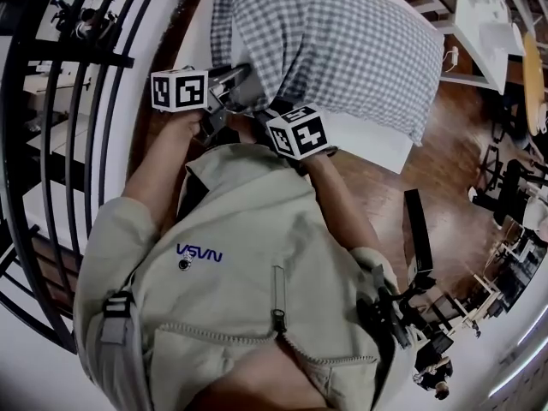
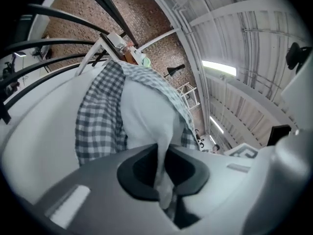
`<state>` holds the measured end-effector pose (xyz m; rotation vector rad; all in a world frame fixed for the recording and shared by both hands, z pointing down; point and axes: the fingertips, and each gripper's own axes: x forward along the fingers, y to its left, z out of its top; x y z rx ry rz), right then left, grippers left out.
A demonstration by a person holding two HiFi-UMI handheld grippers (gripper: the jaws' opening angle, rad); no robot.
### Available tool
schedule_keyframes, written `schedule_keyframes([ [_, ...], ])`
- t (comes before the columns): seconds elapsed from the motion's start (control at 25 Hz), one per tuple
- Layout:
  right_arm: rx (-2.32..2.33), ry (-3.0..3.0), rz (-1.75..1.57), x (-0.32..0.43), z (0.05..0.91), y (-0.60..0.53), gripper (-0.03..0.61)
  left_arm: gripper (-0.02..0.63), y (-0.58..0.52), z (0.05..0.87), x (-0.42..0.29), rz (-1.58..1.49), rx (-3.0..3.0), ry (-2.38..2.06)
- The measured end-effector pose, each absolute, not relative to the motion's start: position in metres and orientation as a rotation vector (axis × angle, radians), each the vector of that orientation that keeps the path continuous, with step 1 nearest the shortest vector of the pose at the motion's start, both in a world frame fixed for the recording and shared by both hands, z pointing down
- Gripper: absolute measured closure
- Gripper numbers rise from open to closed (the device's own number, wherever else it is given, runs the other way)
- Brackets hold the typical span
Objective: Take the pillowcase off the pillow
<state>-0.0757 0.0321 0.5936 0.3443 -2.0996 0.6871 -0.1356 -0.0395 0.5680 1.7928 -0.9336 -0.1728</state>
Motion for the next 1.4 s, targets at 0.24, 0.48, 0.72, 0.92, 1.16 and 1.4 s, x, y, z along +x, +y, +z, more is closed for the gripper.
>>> schedule_keyframes([
  [0.24, 0.359, -2.121, 0.464, -0.073, 0.581, 0.03, 0.573, 0.595, -0.075, 0.511, -0.151, -0.361, 1.785, -0.925],
  [0.48, 0.656, -2.038, 0.268, -0.003, 0.552, -0.018, 0.574, 0.595, -0.08, 0.503, -0.178, -0.432, 1.731, -0.907],
  [0.72, 0.873, -1.938, 0.259, 0.067, 0.557, -0.053, 0.574, 0.595, -0.043, 0.551, -0.183, -0.3, 1.746, -0.97],
  [0.92, 0.849, -1.895, 0.323, 0.064, 0.611, -0.052, 0.574, 0.594, -0.022, 0.6, -0.171, -0.268, 1.75, -1.03],
  [1.16, 0.848, -1.926, 0.392, 0.059, 0.618, -0.051, 0.57, 0.56, -0.02, 0.594, -0.168, -0.321, 1.837, -0.999],
  [1.4, 0.628, -1.994, 0.467, 0.042, 0.582, -0.022, 0.47, 0.475, -0.001, 0.56, -0.184, -0.378, 1.947, -0.868],
])
